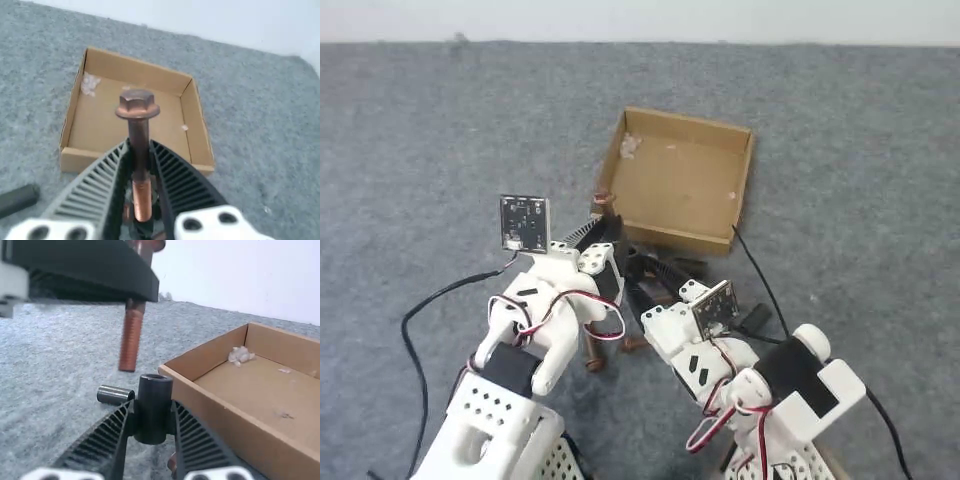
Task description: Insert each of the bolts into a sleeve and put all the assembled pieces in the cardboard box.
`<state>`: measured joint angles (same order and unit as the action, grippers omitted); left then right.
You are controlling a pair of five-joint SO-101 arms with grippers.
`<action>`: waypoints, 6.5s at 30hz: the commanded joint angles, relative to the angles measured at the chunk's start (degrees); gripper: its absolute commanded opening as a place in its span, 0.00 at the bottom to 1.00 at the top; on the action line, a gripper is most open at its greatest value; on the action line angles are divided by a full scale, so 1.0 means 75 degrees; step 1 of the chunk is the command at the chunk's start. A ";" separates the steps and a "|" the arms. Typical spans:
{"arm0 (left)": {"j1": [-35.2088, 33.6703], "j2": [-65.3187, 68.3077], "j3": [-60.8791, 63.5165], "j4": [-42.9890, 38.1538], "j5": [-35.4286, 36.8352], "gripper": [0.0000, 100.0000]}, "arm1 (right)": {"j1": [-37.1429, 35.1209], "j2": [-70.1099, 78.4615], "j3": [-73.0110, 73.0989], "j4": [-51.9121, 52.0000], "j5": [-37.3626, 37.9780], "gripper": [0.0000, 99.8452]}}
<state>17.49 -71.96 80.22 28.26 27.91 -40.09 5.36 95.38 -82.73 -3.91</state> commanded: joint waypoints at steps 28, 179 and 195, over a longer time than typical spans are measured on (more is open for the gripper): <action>0.0234 -0.0188 0.0217 -0.0973 -0.0246 0.01 | -0.0287 -0.0381 0.0117 -0.0006 -0.0082 0.01; -0.3153 0.1020 0.0944 -0.0610 -0.2825 0.01 | 0.2760 -0.8645 -0.1231 0.9618 0.0316 0.01; -0.3153 0.1020 0.0944 -0.0610 -0.2825 0.01 | 0.2971 -0.7895 -0.5193 1.5115 0.0316 0.01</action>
<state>-5.80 -63.08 87.78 25.19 7.16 -19.78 -57.67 64.97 27.60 -2.59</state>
